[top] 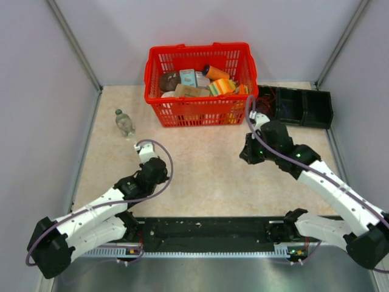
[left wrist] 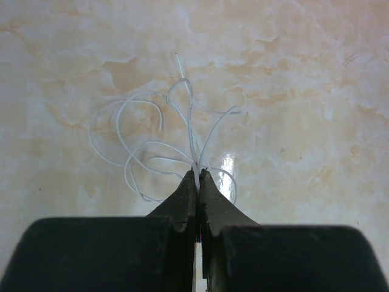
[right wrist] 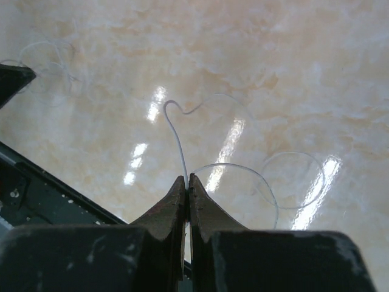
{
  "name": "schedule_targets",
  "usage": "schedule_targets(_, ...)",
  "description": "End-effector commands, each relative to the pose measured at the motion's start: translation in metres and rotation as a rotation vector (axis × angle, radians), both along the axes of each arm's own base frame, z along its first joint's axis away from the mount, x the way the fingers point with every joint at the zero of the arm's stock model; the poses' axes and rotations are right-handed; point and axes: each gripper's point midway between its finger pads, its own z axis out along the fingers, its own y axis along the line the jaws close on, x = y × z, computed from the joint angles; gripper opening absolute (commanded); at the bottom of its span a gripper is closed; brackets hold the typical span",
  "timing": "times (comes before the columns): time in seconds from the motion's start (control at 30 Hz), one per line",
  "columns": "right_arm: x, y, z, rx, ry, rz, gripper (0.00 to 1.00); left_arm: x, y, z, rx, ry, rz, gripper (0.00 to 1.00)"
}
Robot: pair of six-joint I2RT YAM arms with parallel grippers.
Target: Untangle the cables
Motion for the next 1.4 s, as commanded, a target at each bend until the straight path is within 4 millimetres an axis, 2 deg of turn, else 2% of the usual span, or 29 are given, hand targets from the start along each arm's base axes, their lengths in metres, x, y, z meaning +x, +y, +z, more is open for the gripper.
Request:
schedule_targets(0.0, 0.024, 0.010, -0.032, -0.029, 0.040, -0.039, 0.00, 0.008, -0.017, -0.005, -0.093, -0.039, -0.013, 0.00)
schedule_targets(0.17, 0.022, 0.037, -0.060, 0.039, 0.155, 0.024, 0.00, 0.009, -0.024, -0.019, -0.095, -0.015, -0.036, 0.00)
schedule_targets(0.33, 0.040, 0.019, -0.094, -0.064, 0.166, -0.077, 0.01, 0.012, -0.028, -0.022, -0.084, -0.003, -0.046, 0.00)
schedule_targets(0.47, 0.032, 0.015, -0.117, -0.094, 0.243, -0.091, 0.02, 0.011, -0.029, -0.022, -0.089, -0.011, -0.058, 0.00)
schedule_targets(0.63, 0.028, -0.006, -0.134, -0.158, 0.271, -0.196, 0.18, 0.010, -0.028, -0.021, -0.107, -0.032, -0.061, 0.00)
schedule_targets(0.7, 0.024, -0.011, -0.139, -0.166, 0.289, -0.222, 0.27, 0.009, -0.028, -0.021, -0.112, -0.035, -0.063, 0.00)
schedule_targets(0.73, 0.023, -0.013, -0.140, -0.168, 0.293, -0.232, 0.35, 0.009, -0.028, -0.021, -0.111, -0.035, -0.062, 0.00)
schedule_targets(0.83, 0.021, -0.019, -0.142, -0.170, 0.290, -0.273, 0.68, 0.009, -0.029, -0.020, -0.113, -0.039, -0.064, 0.00)
schedule_targets(0.97, 0.022, -0.025, -0.139, -0.137, 0.296, -0.314, 0.81, 0.009, -0.030, -0.021, -0.108, -0.030, -0.070, 0.00)
schedule_targets(1.13, 0.015, -0.032, -0.143, 0.058, 0.419, -0.408, 0.82, 0.010, -0.030, -0.021, -0.108, -0.030, -0.069, 0.00)
schedule_targets(1.3, 0.004, -0.019, -0.139, 0.251, 0.480, -0.476, 0.81, 0.010, -0.030, -0.022, -0.108, -0.031, -0.069, 0.00)
schedule_targets(1.37, 0.001, -0.014, -0.140, 0.340, 0.493, -0.494, 0.78, 0.010, -0.030, -0.021, -0.109, -0.032, -0.069, 0.00)
